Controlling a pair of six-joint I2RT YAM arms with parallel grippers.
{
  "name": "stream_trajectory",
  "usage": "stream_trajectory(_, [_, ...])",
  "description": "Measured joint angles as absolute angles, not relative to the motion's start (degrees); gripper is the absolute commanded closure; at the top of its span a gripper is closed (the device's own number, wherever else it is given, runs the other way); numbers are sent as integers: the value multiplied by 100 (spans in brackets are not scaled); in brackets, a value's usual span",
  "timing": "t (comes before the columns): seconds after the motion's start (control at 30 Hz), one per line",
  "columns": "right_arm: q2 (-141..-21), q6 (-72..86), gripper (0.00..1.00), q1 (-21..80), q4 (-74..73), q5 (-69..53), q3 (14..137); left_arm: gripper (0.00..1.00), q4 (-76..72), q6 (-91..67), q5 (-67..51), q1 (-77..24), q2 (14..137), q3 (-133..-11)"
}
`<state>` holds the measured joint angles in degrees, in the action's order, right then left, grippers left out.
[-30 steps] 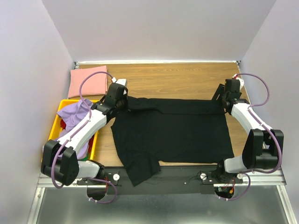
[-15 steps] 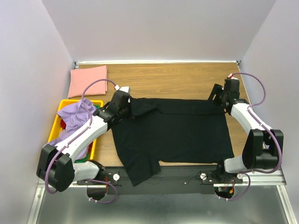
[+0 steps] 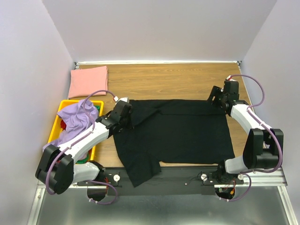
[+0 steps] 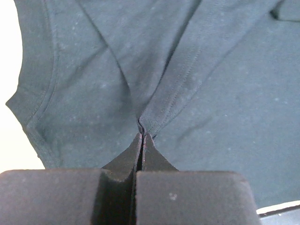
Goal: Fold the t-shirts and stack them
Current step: Fold the tshirt
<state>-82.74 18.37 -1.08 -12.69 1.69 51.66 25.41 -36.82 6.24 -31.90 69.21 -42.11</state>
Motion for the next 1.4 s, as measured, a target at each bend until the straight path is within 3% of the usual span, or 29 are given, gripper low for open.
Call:
stream_trajectory(0.07, [-8294, 1839, 19, -108, -1251, 161, 5151, 75, 2532, -3756, 674, -3190, 6921, -4152])
stream_trajectory(0.1, [-8307, 1839, 19, -108, -1247, 158, 5146, 63, 2526, -3767, 690, -3190, 6921, -4147])
stream_trajectory(0.17, [-8326, 1841, 19, -108, -1238, 156, 5146, 58, 2484, -3863, 731, -3190, 6901, -4143])
stream_trajectory(0.3, [-8344, 1859, 19, -108, -1199, 185, 5146, 28, 2421, -4097, 926, -3197, 6552, -4134])
stream_trajectory(0.4, [-8364, 1896, 19, -108, -1179, 311, 5146, 17, 2226, -4270, 1243, -3148, 5826, -4123])
stream_trajectory(0.53, [-8547, 1981, 20, -108, -1151, 449, 5249, 18, 1730, -4187, 1365, -2633, 5553, -4132])
stream_trajectory(0.6, [-8687, 2036, 21, -115, -1096, 480, 5352, 26, 1393, -4042, 1308, -2115, 5756, -4156])
stream_trajectory(0.9, [-9295, 2329, 28, -349, -825, 320, 5745, 55, 607, -3306, 764, -921, 8735, -5262])
stream_trajectory(1.4, [-9845, 2536, 29, -725, -563, -150, 5848, 51, 305, -3221, 51, -751, 10259, -6195])
